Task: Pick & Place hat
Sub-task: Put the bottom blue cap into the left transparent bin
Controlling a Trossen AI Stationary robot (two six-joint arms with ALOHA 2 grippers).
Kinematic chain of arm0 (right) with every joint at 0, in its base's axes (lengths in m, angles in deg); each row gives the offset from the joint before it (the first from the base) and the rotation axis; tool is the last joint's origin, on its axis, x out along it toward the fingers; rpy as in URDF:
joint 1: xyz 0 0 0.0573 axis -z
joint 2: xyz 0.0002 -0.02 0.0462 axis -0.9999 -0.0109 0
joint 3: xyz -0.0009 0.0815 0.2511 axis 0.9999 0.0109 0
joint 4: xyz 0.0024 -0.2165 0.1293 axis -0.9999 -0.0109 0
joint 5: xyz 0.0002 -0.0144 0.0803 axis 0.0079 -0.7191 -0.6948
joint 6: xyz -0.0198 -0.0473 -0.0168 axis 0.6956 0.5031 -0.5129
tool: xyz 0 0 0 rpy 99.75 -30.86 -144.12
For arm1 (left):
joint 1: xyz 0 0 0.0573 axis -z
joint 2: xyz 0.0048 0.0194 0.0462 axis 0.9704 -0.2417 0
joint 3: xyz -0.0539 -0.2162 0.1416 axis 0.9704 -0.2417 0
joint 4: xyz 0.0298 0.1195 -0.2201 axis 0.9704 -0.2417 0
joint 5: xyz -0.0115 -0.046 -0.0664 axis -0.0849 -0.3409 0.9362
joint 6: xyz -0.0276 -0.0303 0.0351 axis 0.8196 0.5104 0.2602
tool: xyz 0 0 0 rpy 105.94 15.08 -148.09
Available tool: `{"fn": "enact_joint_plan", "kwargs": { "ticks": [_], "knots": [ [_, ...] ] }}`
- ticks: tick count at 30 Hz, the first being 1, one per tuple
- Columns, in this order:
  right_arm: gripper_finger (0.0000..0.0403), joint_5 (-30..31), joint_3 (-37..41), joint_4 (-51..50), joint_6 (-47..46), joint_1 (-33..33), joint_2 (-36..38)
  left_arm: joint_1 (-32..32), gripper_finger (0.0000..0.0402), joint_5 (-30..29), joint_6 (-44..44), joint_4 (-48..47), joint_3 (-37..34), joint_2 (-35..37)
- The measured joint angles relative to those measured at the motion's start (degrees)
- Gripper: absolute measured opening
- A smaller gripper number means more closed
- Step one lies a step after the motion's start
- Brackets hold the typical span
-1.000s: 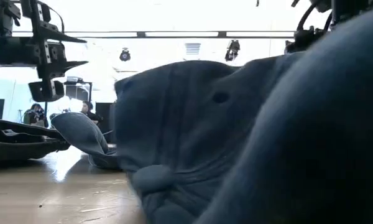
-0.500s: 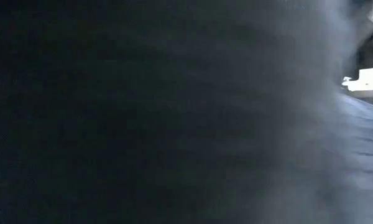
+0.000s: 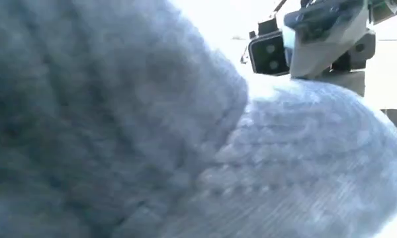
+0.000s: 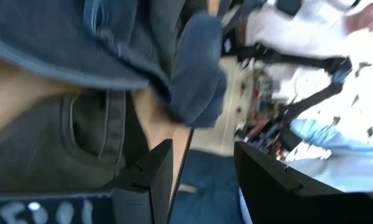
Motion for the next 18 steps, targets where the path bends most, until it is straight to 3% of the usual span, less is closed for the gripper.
{"fn": "enact_joint_plan", "kwargs": {
  "ticks": [11, 18],
  "knots": [
    [0.0146, 2.1, -5.2, -0.9, -0.8, 1.9, -4.2, 13.4, 0.0163, -7.8, -19.5, 0.6, 10.8, -15.6],
    [0.0171, 3.0, -5.1, -1.0, -2.5, 2.6, -4.1, 17.2, 0.0163, -8.0, -30.7, 0.4, 18.0, -29.8]
  ]
}}
